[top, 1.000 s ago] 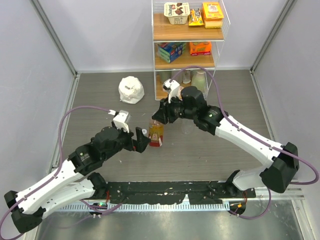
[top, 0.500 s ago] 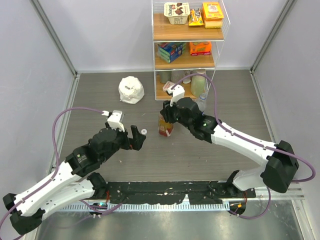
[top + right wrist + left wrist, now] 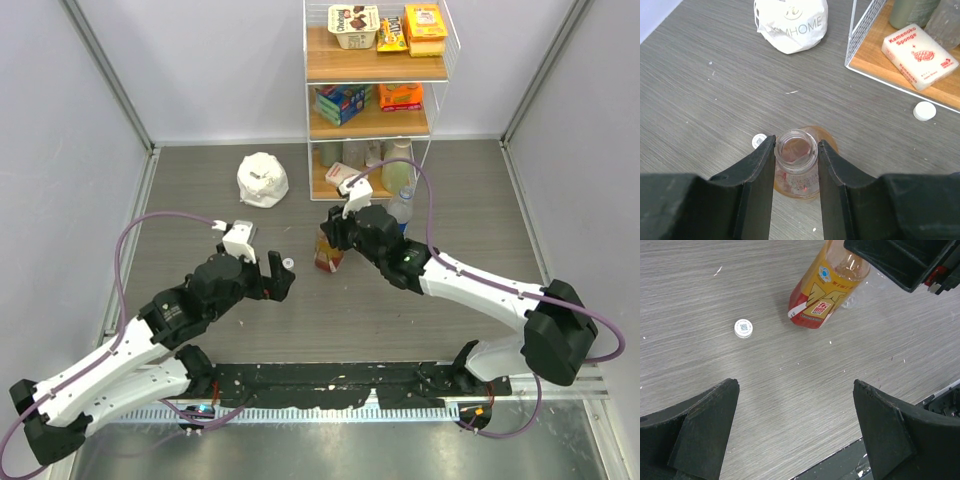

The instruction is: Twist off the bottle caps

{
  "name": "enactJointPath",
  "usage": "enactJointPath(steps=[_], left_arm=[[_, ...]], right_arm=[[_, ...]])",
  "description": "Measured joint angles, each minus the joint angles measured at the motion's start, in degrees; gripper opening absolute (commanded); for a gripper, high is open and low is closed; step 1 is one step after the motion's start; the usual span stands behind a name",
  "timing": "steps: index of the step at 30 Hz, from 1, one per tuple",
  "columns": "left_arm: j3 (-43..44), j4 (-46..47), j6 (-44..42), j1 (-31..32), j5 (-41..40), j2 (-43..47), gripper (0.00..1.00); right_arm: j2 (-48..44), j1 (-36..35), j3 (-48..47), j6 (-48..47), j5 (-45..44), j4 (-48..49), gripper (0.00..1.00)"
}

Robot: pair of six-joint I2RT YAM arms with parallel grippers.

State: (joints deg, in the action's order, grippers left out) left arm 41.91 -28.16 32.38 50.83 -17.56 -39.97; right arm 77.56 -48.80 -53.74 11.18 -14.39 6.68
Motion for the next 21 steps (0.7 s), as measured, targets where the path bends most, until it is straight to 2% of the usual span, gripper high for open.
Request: enactJointPath(steps=[3,8,11,21], left_arm=[[0.0,0.0,-0.1,0.0,0.7,-0.6,1.0],[0.0,0.0,-0.1,0.0,1.5,-1.8,1.0],[0.0,0.1,-0.3,0.0,2.4,-2.2,1.0],[0.0,0.3,-1.2,0.0,2.9,-2.6,1.0]], right_arm=[[0.1,0.0,1.9,0.2,0.3,1.1,0.23],[0.1,0.0,3.2,1.0,1.2,1.5,0.65],[-0.3,0.0,3.4,1.6,2.4,2.7,0.81],[-5.8,0.0,3.7,2.3,4.4,3.1,0.85]])
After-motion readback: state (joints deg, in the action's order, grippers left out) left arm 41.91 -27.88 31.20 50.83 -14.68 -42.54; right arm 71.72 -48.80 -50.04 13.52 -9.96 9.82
